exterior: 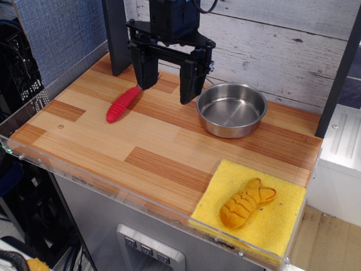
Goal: Place the pot in front of the fork.
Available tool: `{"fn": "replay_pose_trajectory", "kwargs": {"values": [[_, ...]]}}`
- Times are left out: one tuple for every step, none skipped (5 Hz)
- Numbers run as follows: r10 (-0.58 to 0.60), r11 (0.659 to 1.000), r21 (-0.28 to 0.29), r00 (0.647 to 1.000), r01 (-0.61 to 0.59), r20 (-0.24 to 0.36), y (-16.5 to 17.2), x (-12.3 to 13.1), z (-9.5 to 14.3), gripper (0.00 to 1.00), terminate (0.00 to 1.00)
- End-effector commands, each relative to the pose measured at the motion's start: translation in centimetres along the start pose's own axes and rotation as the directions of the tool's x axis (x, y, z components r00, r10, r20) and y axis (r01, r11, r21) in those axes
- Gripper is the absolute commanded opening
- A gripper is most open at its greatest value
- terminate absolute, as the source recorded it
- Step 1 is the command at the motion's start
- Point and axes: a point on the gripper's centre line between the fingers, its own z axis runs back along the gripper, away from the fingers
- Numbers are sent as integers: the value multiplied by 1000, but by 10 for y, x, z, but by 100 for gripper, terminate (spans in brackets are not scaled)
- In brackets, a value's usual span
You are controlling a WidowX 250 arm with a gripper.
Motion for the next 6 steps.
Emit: {"fn": "replay_pose_trajectory", "kwargs": {"values": [[0,1000,0,1000,0,0,0,0,0,100,0],[32,999,-27,999,-32,-18,6,35,-3,100,0],[-38,999,-35,999,38,-2,-14,79,-6,100,0],[-136,991,-19,991,136,-11,-53,112,-24,100,0],[-232,971,57,973,232,-3,-92,109,-40,100,0],[-251,962,115,967,246,34,-109,93,-42,100,0]]}}
